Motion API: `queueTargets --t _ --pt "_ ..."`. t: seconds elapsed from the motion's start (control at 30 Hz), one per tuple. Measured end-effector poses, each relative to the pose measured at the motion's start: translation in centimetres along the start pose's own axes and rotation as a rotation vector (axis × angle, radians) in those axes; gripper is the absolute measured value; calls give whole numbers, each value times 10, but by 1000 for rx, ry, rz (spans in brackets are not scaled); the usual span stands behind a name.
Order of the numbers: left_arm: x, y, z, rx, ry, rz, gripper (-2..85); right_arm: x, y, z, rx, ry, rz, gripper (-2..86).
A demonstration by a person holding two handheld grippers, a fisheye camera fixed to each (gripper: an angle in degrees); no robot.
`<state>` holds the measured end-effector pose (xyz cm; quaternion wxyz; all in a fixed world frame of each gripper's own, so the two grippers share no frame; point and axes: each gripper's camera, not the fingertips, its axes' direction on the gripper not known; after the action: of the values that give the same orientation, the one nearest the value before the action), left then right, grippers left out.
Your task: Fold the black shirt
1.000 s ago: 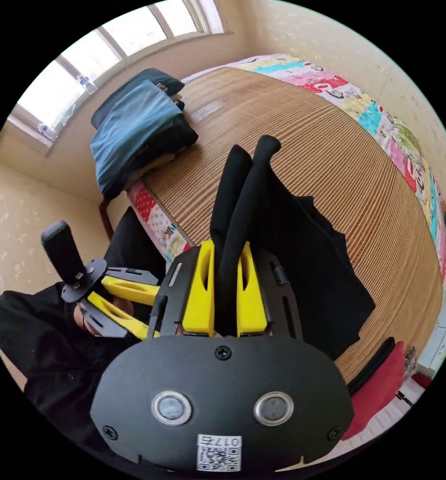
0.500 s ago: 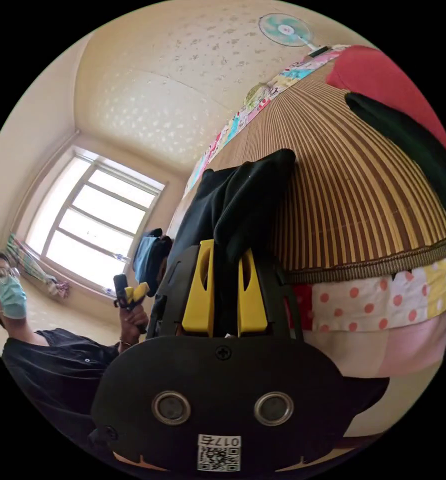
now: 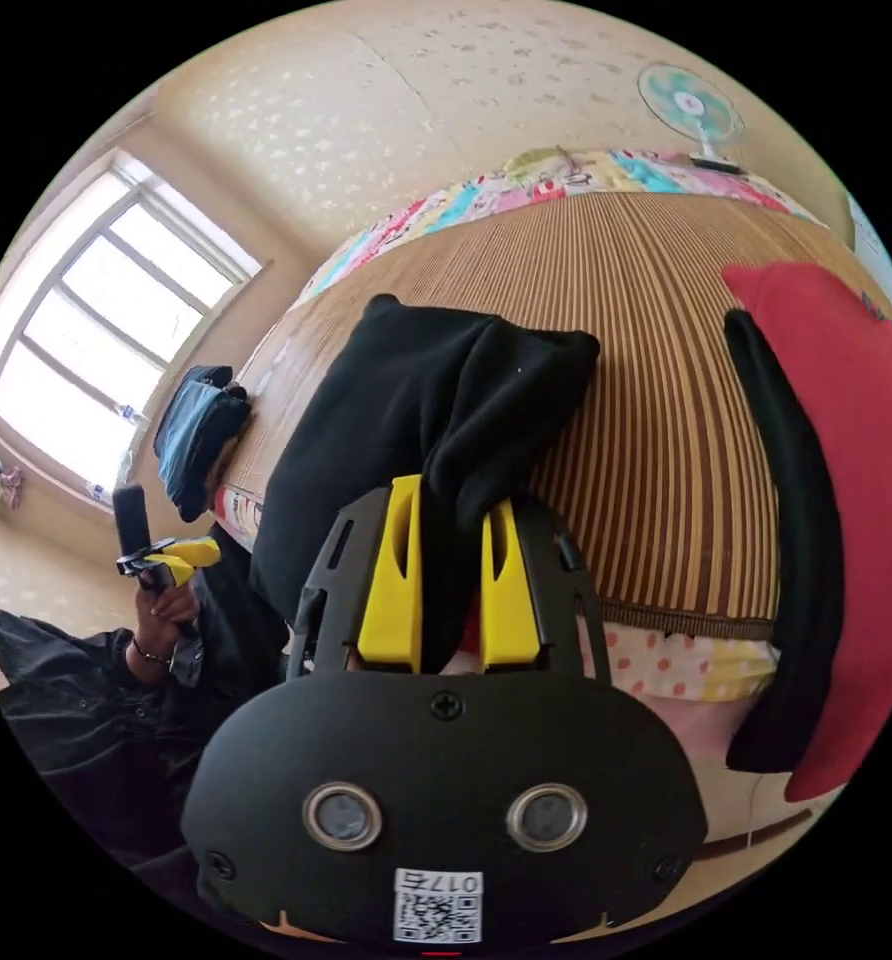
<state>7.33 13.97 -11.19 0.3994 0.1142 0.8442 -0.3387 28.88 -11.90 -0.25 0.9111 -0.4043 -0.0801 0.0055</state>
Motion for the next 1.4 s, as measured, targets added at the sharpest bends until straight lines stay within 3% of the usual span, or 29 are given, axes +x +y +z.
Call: queueTargets --t 0.1,0.3,0.4,0.6,0.77,0.93,1.27,1.4 --pt "-9 -18 -5 -14 -46 -33 102 5 13 -27 98 -79 78 113" --pt "-51 -63 -21 -25 -100 -174 145 -33 43 -75 142 7 225 138" --pt "-79 -86 -1 -135 -22 -226 176 -46 62 -97 156 -114 258 145" --pt "-109 -96 13 -144 92 -297 171 -59 95 -106 71 -347 414 173" --pt "-139 -104 23 -145 175 -353 129 -108 103 -75 -38 -356 429 199" --pt "-166 -95 21 -97 508 -479 79 -157 102 -40 -50 -478 481 239" --pt "-65 -98 12 -164 524 -330 74 -195 79 -19 117 -706 577 294" --pt "-2 -95 7 -220 367 -165 71 -213 70 -6 256 -868 567 256"
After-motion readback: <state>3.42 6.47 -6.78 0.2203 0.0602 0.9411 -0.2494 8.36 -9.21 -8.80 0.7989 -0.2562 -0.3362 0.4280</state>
